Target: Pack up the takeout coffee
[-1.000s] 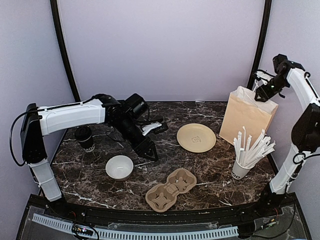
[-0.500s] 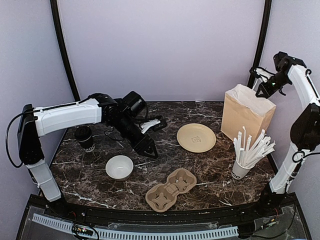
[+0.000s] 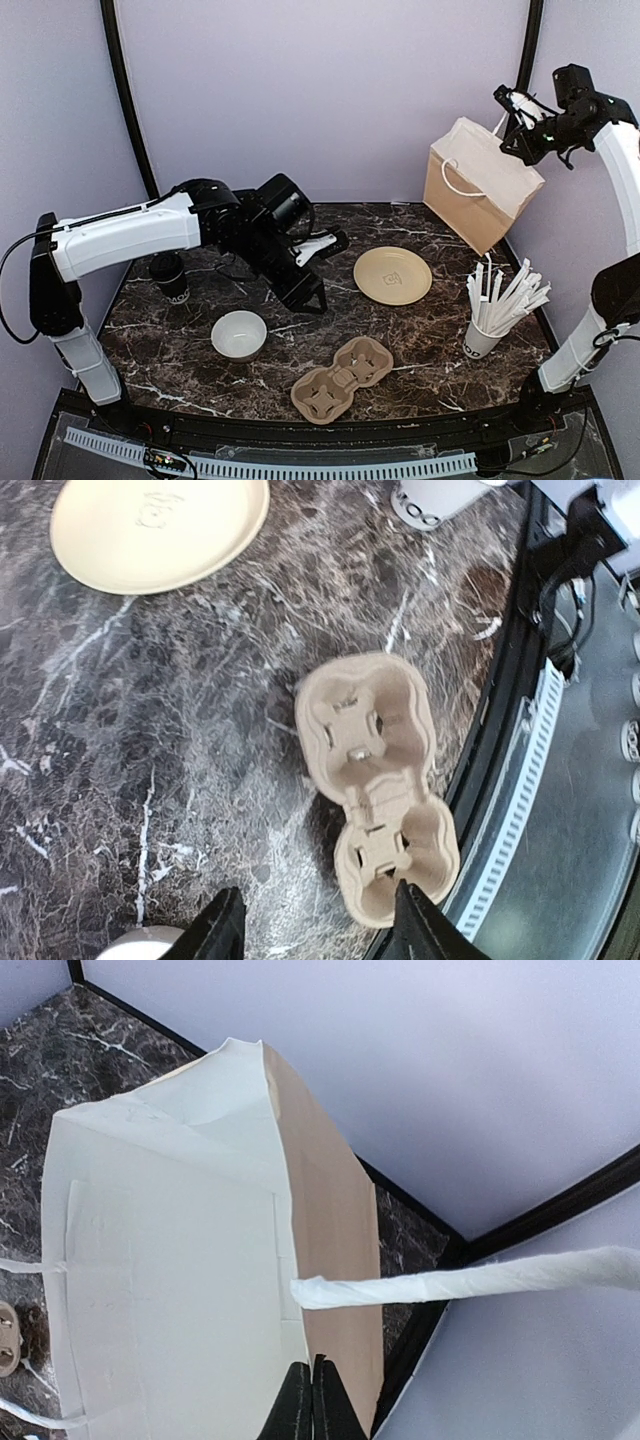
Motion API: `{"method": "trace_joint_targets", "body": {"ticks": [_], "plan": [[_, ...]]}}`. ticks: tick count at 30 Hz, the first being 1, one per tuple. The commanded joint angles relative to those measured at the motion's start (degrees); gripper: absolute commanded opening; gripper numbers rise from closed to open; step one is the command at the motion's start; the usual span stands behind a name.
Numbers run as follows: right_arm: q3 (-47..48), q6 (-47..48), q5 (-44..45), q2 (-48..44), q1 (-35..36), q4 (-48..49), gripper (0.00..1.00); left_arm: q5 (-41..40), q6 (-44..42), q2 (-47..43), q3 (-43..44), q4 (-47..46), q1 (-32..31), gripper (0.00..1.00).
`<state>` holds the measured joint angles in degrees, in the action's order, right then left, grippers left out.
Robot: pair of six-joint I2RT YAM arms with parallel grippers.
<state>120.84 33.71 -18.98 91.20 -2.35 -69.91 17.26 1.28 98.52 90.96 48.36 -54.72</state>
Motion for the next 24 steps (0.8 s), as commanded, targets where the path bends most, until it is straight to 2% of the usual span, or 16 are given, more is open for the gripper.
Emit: {"method": "trace_joint_targets", "body": {"ticks": [1, 6, 11, 24], "plan": [[-1.22, -4.75, -0.16, -1.04, 1.99, 7.12, 0.00, -10.63, 8.73, 2.84, 0.98, 3.10, -5.43, 0.53], [0.02, -5.84, -0.35, -0.12, 4.60, 7.78, 0.00, -10.80, 11.48, 6.65, 0.72, 1.34, -11.91, 0.54], [-0.27, -5.93, -1.23, -0.39, 6.01, 7.95, 0.00, -10.39, 14.32, 12.58, 3.51, 1.73, -15.13, 0.53], [-2.40, -6.38, -1.67, -2.03, 6.37, 9.12, 0.00, -11.84, 18.34, 18.67, 7.47, 4.50, -17.18, 0.50]]}}
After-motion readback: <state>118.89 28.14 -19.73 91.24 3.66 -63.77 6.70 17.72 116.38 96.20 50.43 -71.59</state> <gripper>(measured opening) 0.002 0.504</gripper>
